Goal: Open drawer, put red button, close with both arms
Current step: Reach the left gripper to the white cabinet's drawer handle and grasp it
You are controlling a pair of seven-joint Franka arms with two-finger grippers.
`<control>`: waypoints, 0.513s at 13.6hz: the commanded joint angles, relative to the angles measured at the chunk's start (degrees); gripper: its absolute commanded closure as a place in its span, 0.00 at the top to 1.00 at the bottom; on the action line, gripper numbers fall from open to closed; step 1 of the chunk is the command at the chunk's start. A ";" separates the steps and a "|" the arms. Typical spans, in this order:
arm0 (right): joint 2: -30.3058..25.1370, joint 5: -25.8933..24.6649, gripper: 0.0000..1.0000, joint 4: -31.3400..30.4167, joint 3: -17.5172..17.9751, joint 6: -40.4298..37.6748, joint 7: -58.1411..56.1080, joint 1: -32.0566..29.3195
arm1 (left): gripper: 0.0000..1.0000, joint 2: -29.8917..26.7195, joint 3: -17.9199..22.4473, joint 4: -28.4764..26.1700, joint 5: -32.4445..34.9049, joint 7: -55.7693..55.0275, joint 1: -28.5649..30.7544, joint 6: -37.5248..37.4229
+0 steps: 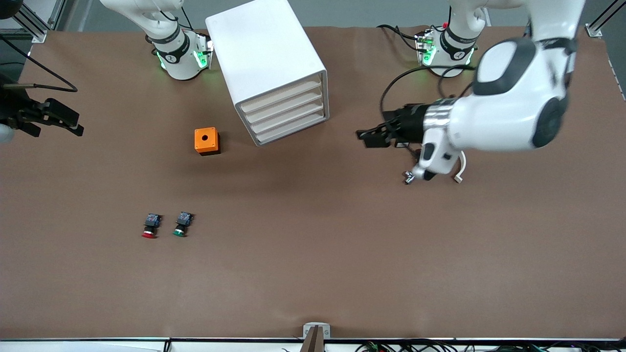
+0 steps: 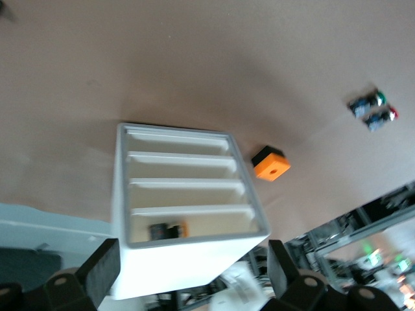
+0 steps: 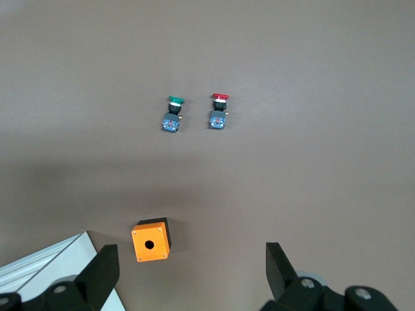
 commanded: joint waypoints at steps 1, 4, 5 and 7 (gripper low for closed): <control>-1.58 0.61 1.00 -1.55 0.27 0.48 0.66 0.19 | 1.00 4.25 -0.20 2.69 -0.75 -8.72 -3.48 3.52; -1.58 0.61 1.00 -1.55 0.27 0.48 0.66 0.29 | 1.00 7.51 -0.20 2.69 -0.75 -19.25 -6.38 5.38; -1.58 0.52 1.00 -1.55 0.27 0.48 0.66 0.29 | 1.00 8.56 -0.20 2.69 -0.75 -23.21 -7.09 5.38; -1.58 0.61 1.00 -1.55 0.27 0.57 0.66 0.29 | 1.00 11.46 -0.20 2.69 -0.75 -30.51 -8.32 5.38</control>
